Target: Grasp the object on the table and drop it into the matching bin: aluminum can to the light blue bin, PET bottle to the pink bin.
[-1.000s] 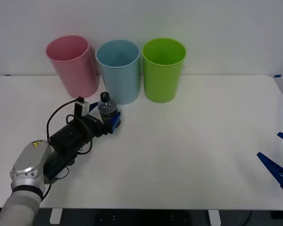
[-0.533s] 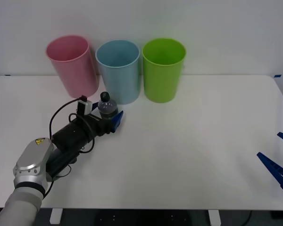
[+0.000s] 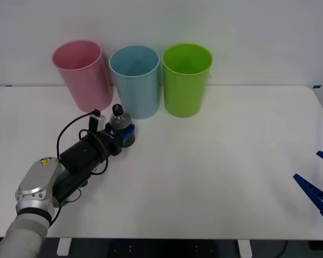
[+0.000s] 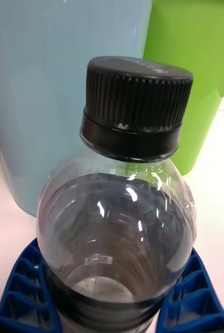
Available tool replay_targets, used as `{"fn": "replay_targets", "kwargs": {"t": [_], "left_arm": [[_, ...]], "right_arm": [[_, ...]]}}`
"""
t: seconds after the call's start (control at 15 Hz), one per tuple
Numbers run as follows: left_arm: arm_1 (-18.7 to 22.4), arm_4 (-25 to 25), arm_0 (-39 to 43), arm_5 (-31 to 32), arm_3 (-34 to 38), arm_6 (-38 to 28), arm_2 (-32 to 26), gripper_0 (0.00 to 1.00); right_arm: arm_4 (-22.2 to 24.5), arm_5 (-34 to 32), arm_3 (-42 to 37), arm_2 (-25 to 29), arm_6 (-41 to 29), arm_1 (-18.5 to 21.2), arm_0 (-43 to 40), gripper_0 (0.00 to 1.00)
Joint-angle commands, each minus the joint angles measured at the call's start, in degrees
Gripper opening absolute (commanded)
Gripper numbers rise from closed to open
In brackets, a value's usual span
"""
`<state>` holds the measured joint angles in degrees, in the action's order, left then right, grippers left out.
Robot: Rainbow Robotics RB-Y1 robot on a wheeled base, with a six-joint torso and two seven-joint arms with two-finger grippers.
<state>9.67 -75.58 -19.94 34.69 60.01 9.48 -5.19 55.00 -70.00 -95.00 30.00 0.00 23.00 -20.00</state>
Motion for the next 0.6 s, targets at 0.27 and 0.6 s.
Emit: {"fn": "replay_targets", "kwargs": {"t": [0.27, 0.6], "left_arm": [[1.14, 2.19, 0.78, 1.44, 0.11, 0.19, 0.0, 0.0], [5.54, 6.41, 4.47, 3.11, 5.12, -0.69, 0.53, 0.0]], "right_arm": [[0.0, 0.0, 0.0, 0.0, 0.0, 0.0, 0.0, 1.0], [0.0, 0.0, 0.0, 0.0, 0.0, 0.0, 0.0, 1.0]]}}
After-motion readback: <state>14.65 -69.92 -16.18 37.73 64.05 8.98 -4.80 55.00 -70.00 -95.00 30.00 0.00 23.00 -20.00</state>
